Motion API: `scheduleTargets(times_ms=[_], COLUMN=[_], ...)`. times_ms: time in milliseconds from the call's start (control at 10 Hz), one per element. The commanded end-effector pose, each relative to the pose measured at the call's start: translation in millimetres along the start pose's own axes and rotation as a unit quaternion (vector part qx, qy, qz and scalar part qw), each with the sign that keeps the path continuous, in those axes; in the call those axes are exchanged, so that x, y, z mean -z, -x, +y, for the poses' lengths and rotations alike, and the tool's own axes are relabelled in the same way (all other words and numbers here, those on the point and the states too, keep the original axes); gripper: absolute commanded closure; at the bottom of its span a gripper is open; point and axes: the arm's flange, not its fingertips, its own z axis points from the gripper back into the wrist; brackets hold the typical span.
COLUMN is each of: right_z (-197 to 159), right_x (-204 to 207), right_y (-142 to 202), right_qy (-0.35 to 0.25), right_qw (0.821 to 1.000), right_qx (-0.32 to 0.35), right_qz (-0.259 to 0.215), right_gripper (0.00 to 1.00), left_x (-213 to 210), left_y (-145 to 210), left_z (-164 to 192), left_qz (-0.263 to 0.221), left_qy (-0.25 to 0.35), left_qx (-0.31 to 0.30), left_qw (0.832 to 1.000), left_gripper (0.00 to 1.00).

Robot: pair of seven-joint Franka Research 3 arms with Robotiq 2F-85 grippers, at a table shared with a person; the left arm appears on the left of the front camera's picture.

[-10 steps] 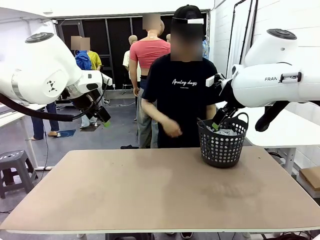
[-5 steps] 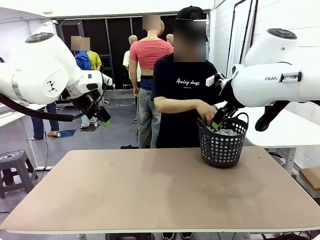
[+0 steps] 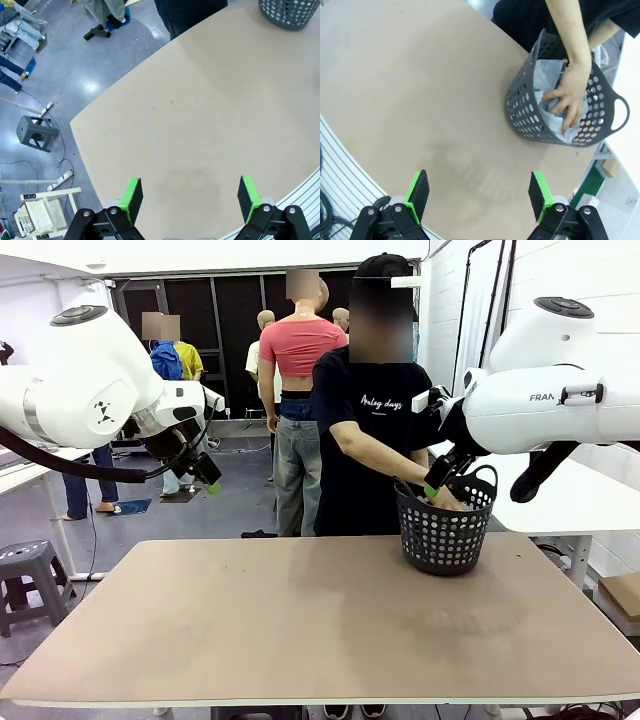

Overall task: Fold the training pants.
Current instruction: Grab both ends of the Training pants handed by a person.

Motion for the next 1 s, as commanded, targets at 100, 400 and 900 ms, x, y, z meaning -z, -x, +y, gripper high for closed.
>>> scheduleTargets(times_ms=[100,400,900], right_z=[-1.6,-1.6,-1.6], right_x=[-1.0,-1.0,-1.0], right_y=[-0.8,-0.8,-0.8], right_qy=[-0.001,-0.001,-0.001], right_qw=[1.000,1.000,1.000], right_qx=[0.001,0.001,0.001], right_qz=[0.000,0.000,0.000], right_gripper=[0.00,0.00,0.00], left_x=[0.3,0.3,0.3], left_y=[-1.0,-1.0,-1.0], left_z=[0.3,0.3,0.3], left_qz=[0.000,0.000,0.000], left_qy=[0.000,0.000,0.000], left_qx=[0.000,0.000,0.000], left_qw=[1.000,1.000,1.000], left_gripper=[0.00,0.00,0.00])
